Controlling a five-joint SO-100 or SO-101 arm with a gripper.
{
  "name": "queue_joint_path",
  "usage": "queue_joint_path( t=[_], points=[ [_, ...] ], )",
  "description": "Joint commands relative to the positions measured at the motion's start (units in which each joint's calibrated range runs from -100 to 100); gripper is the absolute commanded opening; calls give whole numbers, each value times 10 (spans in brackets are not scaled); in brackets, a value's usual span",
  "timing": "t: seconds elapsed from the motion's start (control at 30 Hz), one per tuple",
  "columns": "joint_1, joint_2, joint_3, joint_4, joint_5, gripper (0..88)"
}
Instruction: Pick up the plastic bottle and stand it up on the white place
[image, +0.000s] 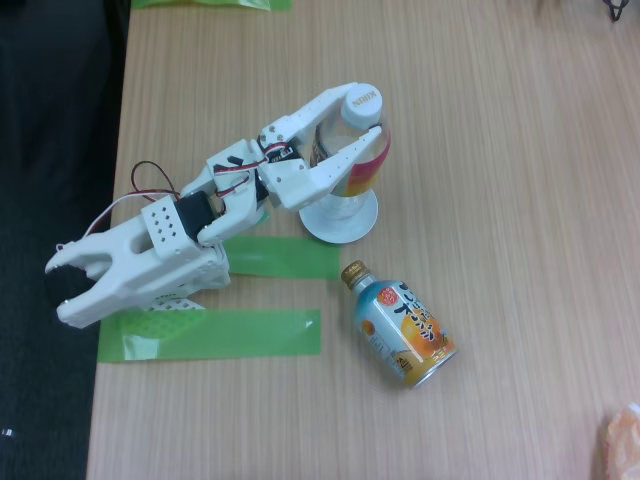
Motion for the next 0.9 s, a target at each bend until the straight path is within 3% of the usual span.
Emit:
queue_joint_path(
  t=[0.0, 0.27, 0.43, 0.87],
  points=[
    [2, -4, 3, -1, 3, 190],
    [3, -4, 3, 1, 3, 191],
    [3, -3, 3, 1, 3, 274],
    [4, -3, 3, 1, 2, 281]
  ],
)
